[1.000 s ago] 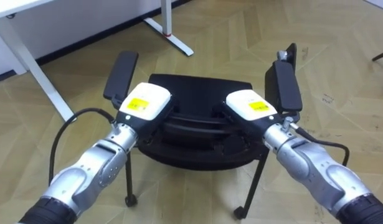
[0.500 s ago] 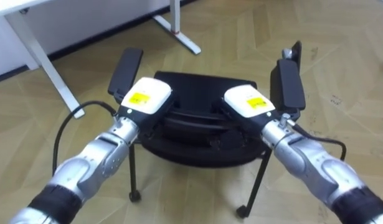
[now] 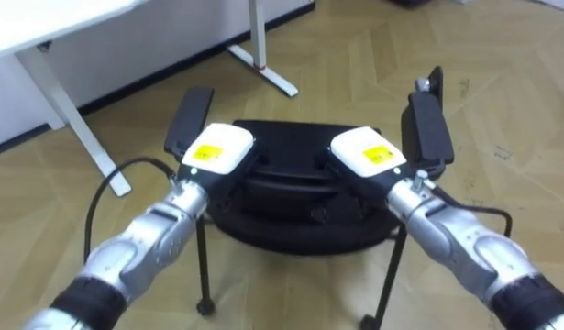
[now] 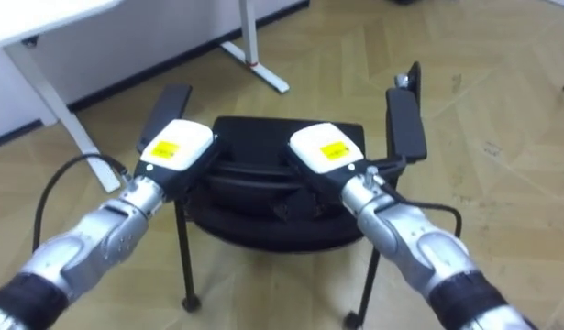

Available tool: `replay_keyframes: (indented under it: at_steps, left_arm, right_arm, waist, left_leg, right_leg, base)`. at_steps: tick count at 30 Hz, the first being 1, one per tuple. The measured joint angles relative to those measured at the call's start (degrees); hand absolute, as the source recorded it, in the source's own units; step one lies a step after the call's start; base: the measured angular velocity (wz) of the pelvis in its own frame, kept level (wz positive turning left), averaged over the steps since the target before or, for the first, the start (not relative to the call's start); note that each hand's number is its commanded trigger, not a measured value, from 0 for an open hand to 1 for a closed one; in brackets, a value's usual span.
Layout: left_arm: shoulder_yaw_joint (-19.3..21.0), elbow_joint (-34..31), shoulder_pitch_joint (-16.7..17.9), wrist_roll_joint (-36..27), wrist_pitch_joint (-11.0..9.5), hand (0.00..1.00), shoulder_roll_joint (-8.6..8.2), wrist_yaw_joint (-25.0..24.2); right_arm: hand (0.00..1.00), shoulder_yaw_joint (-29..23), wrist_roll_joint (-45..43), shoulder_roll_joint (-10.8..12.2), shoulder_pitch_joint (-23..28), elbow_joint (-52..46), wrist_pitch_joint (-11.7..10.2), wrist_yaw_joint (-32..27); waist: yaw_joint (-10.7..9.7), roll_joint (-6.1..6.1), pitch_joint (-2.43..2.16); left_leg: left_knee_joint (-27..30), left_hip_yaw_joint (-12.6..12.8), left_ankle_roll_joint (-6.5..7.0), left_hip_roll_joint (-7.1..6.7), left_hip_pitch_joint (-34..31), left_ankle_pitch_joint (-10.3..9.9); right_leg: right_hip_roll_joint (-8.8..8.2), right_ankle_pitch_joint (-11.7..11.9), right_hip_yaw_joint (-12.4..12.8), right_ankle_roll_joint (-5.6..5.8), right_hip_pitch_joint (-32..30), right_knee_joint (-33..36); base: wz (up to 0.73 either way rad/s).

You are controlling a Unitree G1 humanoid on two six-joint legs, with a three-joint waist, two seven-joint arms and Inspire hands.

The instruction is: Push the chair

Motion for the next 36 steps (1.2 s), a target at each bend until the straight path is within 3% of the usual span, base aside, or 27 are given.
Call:
replay_keyframes:
  at_steps: [1,2,3,4,5,6,8,9,12,14,15,16,17,18,19,20,21,22,23,24,26,28,30,32,35,36]
  left_arm:
    - [0.01,0.39,-1.06,0.0,-0.12,1.0,-0.01,0.01]
    - [0.01,1.54,-2.27,0.0,-0.72,1.0,-0.1,0.05]
    - [-0.02,1.99,-2.74,0.0,-0.99,1.0,-0.11,0.07]
    - [-0.02,2.36,-2.97,0.01,-1.17,1.0,-0.31,0.07]
    - [-0.05,2.6,-2.76,0.04,-1.35,1.0,-0.46,0.07]
    - [-0.05,2.71,-2.6,0.03,-1.57,1.0,-0.46,0.08]
    - [-0.05,2.77,-2.46,0.03,-2.08,1.0,-0.12,0.15]
    - [-0.05,2.8,-2.56,0.03,-2.08,1.0,-0.11,0.2]
    - [-0.15,4.11,-3.6,-0.04,-2.71,1.0,-0.13,0.56]
    - [-0.17,5.34,-4.06,-0.04,-3.43,1.0,0.13,0.65]
    - [-0.17,5.59,-4.14,-0.04,-3.55,1.0,0.15,0.73]
    - [-0.22,5.83,-4.17,-0.06,-3.84,1.0,0.29,0.82]
    - [-0.79,6.06,-4.21,-0.56,-4.02,1.0,0.65,1.28]
    - [-0.84,6.2,-4.22,-0.59,-4.08,1.0,0.67,1.46]
    - [-0.82,6.4,-4.19,-0.59,-4.14,1.0,0.64,1.6]
    - [-0.69,6.74,-4.16,-0.58,-4.18,1.0,0.48,1.81]
    - [-0.56,6.85,-4.08,-0.59,-4.18,1.0,0.39,1.86]
    - [-0.5,6.84,-4.0,-0.65,-4.18,1.0,0.42,2.27]
    - [-0.5,6.91,-4.21,-0.67,-4.16,1.0,0.46,2.54]
    - [-0.49,6.97,-4.32,-0.62,-4.13,1.0,0.42,2.56]
    - [-0.22,6.97,-4.5,-0.62,-4.13,1.0,0.45,2.99]
    - [0.0,7.33,-4.73,-0.64,-4.06,1.0,0.38,2.99]
    - [0.09,7.35,-5.72,-0.89,-3.63,1.0,0.47,2.99]
    - [-0.08,7.89,-5.8,-1.1,-2.8,1.0,-0.58,2.91]
    - [-0.16,8.72,-5.56,-1.1,-2.75,1.0,-1.37,3.21]
    - [-0.16,8.76,-5.56,-1.1,-2.75,1.0,-1.38,3.61]
  right_arm:
    - [1.0,-0.01,0.09,-0.13,-0.69,0.12,0.29,-0.18]
    - [1.0,0.0,0.12,-0.14,-1.45,0.83,0.39,-0.59]
    - [1.0,0.0,0.13,-0.1,-1.72,1.16,0.4,-0.65]
    - [1.0,0.0,0.13,-0.03,-1.82,1.49,0.45,-0.78]
    - [1.0,0.05,0.14,0.02,-1.52,1.67,0.44,-0.82]
    - [1.0,0.18,0.16,0.08,-1.35,1.72,0.44,-0.82]
    - [1.0,0.25,0.19,0.22,-1.02,1.47,0.44,-0.82]
    - [1.0,0.24,0.19,0.22,-1.03,1.46,0.44,-0.86]
    - [1.0,0.28,0.14,0.37,-1.28,1.56,0.7,-1.17]
    - [1.0,0.32,0.13,1.02,-1.3,2.04,0.75,-1.21]
    - [1.0,0.34,0.12,1.09,-1.25,2.07,0.75,-1.21]
    - [1.0,0.34,0.03,1.29,-1.1,2.06,0.75,-1.24]
    - [1.0,0.43,-0.03,1.38,-1.03,2.06,0.74,-1.36]
    - [1.0,0.45,-0.14,1.38,-1.03,2.06,0.71,-1.44]
    - [1.0,0.48,-0.62,1.49,-0.93,2.06,0.69,-1.72]
    - [1.0,0.48,-1.43,1.49,-0.94,2.06,0.64,-2.24]
    - [1.0,0.47,-1.73,1.54,-0.94,2.09,0.64,-2.48]
    - [1.0,0.48,-1.83,1.58,-1.17,2.08,0.62,-2.55]
    - [1.0,0.54,-1.91,1.6,-1.56,2.31,0.62,-2.61]
    - [1.0,0.53,-1.9,1.6,-1.72,2.45,0.62,-2.61]
    - [1.0,0.56,-1.74,1.7,-2.4,2.84,0.61,-2.55]
    - [1.0,0.3,-1.9,2.16,-3.16,3.48,0.64,-2.46]
    - [1.0,0.22,-2.03,2.59,-4.45,4.61,0.6,-2.46]
    - [1.0,0.19,-1.81,2.58,-4.86,6.05,0.43,-2.53]
    - [1.0,0.2,-1.72,2.39,-4.82,6.94,-0.45,-2.57]
    - [1.0,0.2,-1.72,2.39,-4.88,6.86,-0.46,-2.57]
  waist:
    - [-0.02,-0.74,0.5]
    - [0.25,-0.86,0.99]
    - [0.36,-0.91,1.03]
    - [0.53,-0.68,1.16]
    - [0.38,-0.45,1.27]
    - [0.38,-0.31,1.28]
    - [0.3,0.52,1.45]
    - [0.27,0.58,1.4]
    - [1.2,1.65,1.8]
    - [1.07,2.07,1.97]
    - [0.89,2.05,1.98]
    - [-0.16,1.98,1.96]
    - [-0.53,1.8,1.85]
    - [-0.85,1.7,1.84]
    - [-1.16,1.35,1.5]
    - [-1.2,1.41,1.46]
    - [-1.12,1.31,1.34]
    - [-1.01,1.74,0.85]
    - [-0.7,1.3,1.15]
    - [-0.41,1.31,1.16]
    - [0.47,1.38,1.19]
    - [0.43,1.14,1.33]
    - [0.03,0.58,1.65]
    - [-0.24,0.27,1.9]
    - [-0.05,-0.08,2.08]
    - [-0.04,-0.25,2.17]
  left_leg:
    - [1.06,0.56,0.6,-0.84,0.12,-1.16]
    - [2.7,1.24,1.05,-0.83,0.17,-2.64]
    - [3.4,1.57,1.35,-0.78,0.3,-3.29]
    - [4.64,1.84,1.71,-0.73,0.68,-4.62]
    - [5.69,1.93,1.98,-0.66,1.4,-5.98]
    - [6.03,2.01,2.07,-0.62,1.83,-6.6]
    - [7.52,1.94,2.29,-0.41,2.54,-8.68]
    - [7.79,1.87,2.39,-0.37,2.55,-9.06]
    - [8.59,1.73,2.17,0.87,3.36,-10.52]
    - [8.6,0.98,1.39,1.63,4.37,-11.33]
    - [8.61,0.51,1.16,1.64,4.58,-11.52]
    - [8.6,-0.55,0.68,1.65,4.74,-11.83]
    - [8.61,-0.81,0.08,2.0,5.1,-12.22]
    - [8.61,-0.85,-0.35,2.25,5.47,-12.48]
    - [8.63,-1.48,-1.17,2.35,5.88,-12.96]
    - [8.83,-2.45,-2.2,2.67,6.45,-13.54]
    - [8.86,-3.0,-2.74,2.92,6.63,-13.83]
    - [9.19,-3.81,-4.12,3.97,6.78,-14.28]
    - [9.18,-4.46,-5.69,4.93,7.49,-14.62]
    - [9.2,-4.44,-6.2,5.66,7.82,-14.9]
    - [9.57,-4.67,-8.14,8.38,9.13,-16.02]
    - [12.5,-5.05,-9.1,9.74,9.3,-16.18]
    - [20.67,-5.71,-8.53,11.35,6.47,-14.48]
    - [31.18,-9.49,-7.65,11.71,1.57,-8.31]
    - [36.5,-10.22,-7.64,12.44,-0.37,-1.09]
    - [36.67,-10.22,-7.68,12.48,-0.47,-0.24]
  right_leg:
    - [-1.47,-0.78,-0.28,0.97,-1.36,4.42]
    - [-2.95,-0.19,-0.79,1.66,-3.73,10.75]
    - [-3.75,0.69,-0.73,2.1,-5.21,14.16]
    - [-5.16,3.62,-0.58,2.73,-8.08,20.92]
    - [-6.56,7.34,-0.23,2.66,-10.36,26.42]
    - [-7.01,9.17,0.12,2.86,-11.11,28.46]
    - [-7.54,15.94,1.16,2.61,-14.75,34.74]
    - [-7.81,16.46,1.12,2.79,-15.58,35.95]
    - [-6.84,12.59,1.63,2.79,-20.89,37.89]
    - [-6.03,11.08,0.93,2.98,-23.96,29.9]
    - [-5.75,11.09,1.01,2.96,-24.35,26.73]
    - [-5.29,11.38,0.77,2.98,-24.21,19.44]
    - [-4.75,12.5,0.88,2.48,-23.42,11.5]
    - [-4.43,13.38,0.89,2.4,-22.98,8.03]
    - [-4.13,15.07,0.91,2.24,-22.14,3.03]
    - [-3.87,17.82,0.28,1.49,-21.35,1.42]
    - [-3.53,18.13,-0.04,1.05,-21.08,1.45]
    - [-2.62,17.55,-1.18,-0.12,-20.74,1.91]
    - [-1.8,16.79,-2.15,-1.31,-19.86,2.65]
    - [-1.35,16.44,-2.55,-1.86,-19.58,3.0]
    - [0.56,13.28,-4.14,-3.77,-18.86,5.19]
    - [1.42,10.22,-4.85,-4.74,-18.27,7.71]
    - [1.57,7.12,-5.74,-5.57,-17.93,10.72]
    - [1.29,4.17,-7.59,-6.33,-15.8,12.95]
    - [1.19,2.13,-8.66,-7.48,-12.99,13.52]
    - [1.18,1.88,-8.72,-7.66,-12.72,13.53]
  base:
    - [-0.14]
    - [-0.19]
    - [-0.22]
    - [-0.15]
    - [-0.11]
    - [-0.13]
    - [-0.13]
    - [-0.09]
    - [-0.12]
    - [0.08]
    - [0.37]
    - [0.48]
    - [0.47]
    - [0.36]
    - [0.31]
    - [0.29]
    - [0.23]
    - [0.1]
    - [0.07]
    - [0.0]
    - [0.0]
    - [0.2]
    - [0.25]
    - [0.3]
    - [0.19]
    - [0.1]
